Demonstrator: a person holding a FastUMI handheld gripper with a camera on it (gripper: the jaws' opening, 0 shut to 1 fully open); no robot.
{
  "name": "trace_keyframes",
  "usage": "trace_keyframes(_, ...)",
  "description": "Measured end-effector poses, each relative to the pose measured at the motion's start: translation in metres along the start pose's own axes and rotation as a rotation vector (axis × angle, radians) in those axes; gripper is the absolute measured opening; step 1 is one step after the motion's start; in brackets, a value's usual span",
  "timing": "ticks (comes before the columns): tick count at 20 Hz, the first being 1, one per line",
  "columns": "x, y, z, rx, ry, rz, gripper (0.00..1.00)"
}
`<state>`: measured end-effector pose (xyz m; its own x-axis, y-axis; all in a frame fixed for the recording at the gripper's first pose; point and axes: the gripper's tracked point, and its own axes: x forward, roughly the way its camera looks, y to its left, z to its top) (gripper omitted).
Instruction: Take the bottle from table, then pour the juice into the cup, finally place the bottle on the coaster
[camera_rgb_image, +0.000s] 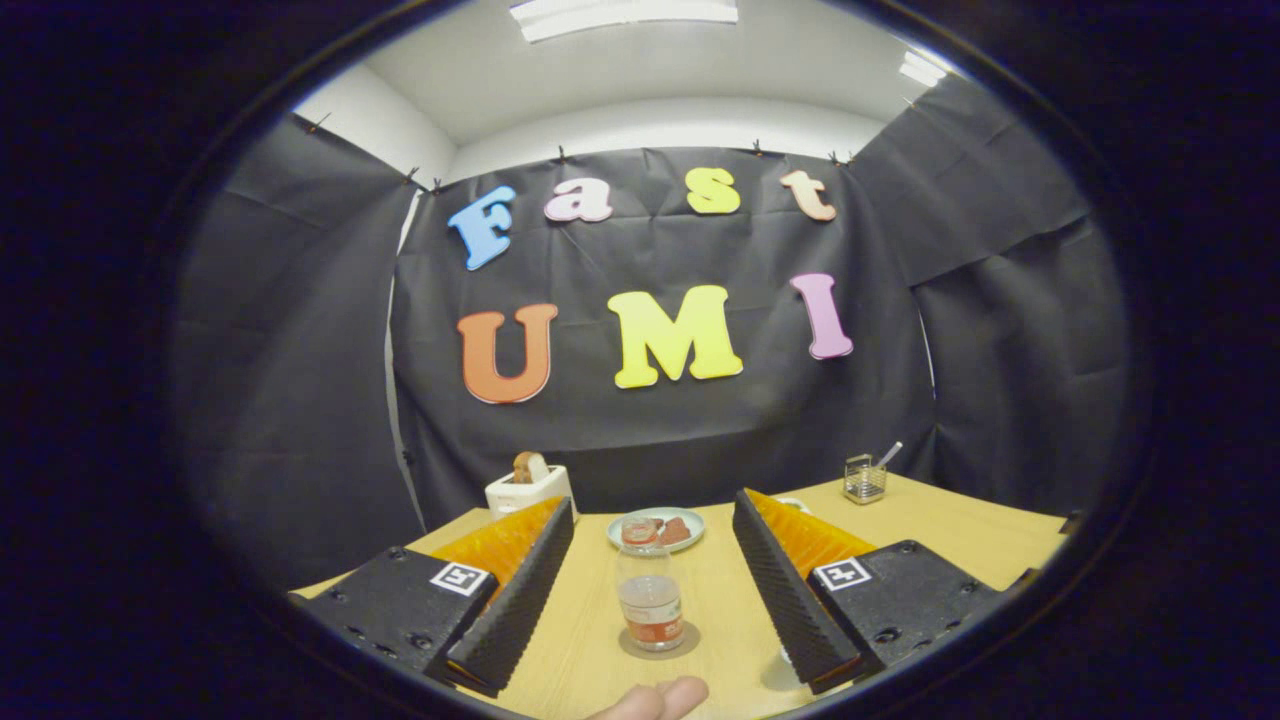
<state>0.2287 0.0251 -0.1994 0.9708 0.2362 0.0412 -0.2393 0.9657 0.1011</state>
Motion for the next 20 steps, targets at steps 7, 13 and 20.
trace_keyframes(7,-0.053,0.002,0.061,-0.138,0.032,-0.016,1.00)
trace_keyframes(13,-0.087,0.001,0.101,-0.163,0.068,-0.035,1.00)
trace_keyframes(20,-0.107,0.008,0.114,-0.155,0.068,0.020,1.00)
